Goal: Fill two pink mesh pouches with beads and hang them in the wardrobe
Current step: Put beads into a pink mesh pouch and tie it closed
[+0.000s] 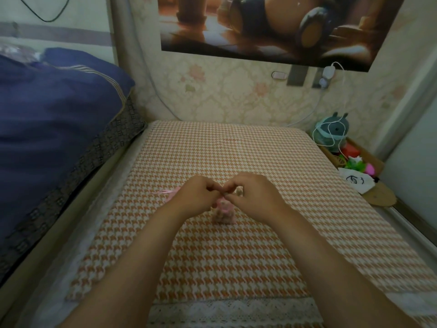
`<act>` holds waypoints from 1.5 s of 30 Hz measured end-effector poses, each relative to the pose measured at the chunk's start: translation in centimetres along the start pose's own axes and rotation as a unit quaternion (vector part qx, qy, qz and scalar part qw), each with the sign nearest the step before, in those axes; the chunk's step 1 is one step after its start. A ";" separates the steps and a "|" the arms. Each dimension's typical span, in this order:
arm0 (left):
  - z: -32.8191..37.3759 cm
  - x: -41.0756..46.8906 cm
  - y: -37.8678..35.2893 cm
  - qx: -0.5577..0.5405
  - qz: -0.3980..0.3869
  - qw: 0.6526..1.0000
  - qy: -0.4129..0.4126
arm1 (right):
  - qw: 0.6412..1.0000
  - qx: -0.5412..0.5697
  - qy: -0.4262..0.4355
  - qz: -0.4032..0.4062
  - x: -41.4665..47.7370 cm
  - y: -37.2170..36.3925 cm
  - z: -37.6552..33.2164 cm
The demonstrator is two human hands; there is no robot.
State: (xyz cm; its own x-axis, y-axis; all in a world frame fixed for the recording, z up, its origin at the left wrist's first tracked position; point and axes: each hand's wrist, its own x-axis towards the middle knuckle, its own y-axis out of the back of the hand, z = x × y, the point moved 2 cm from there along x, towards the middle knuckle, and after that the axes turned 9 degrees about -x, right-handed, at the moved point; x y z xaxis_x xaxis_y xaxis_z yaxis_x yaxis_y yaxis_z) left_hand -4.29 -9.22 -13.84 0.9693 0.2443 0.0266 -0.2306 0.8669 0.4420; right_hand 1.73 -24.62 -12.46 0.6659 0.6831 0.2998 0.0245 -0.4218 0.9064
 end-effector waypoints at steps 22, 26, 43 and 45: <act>-3.2 0.7 -3.2 0.016 -0.148 0.989 -0.011 | 0.984 -0.154 0.001 -0.093 -0.4 0.5 2.0; -2.9 1.3 -4.0 0.064 -0.077 0.992 -0.075 | 0.984 -0.145 -0.003 -0.101 -0.4 0.6 1.9; -2.3 0.9 -2.7 0.025 -0.070 0.993 -0.090 | 0.982 -0.148 -0.016 -0.120 -0.4 -0.5 1.9; -2.0 0.8 -2.2 0.021 -0.063 0.992 -0.104 | 0.984 -0.143 -0.021 -0.109 -0.4 -0.2 2.0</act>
State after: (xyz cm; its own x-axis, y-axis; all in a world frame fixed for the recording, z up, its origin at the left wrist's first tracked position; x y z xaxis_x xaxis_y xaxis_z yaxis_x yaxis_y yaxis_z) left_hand -3.22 -10.04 -16.57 0.9878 0.0356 0.1513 -0.1063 0.8648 0.4907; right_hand 2.93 -26.01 -13.40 0.6989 0.7106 0.0818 -0.0358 -0.0795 0.9962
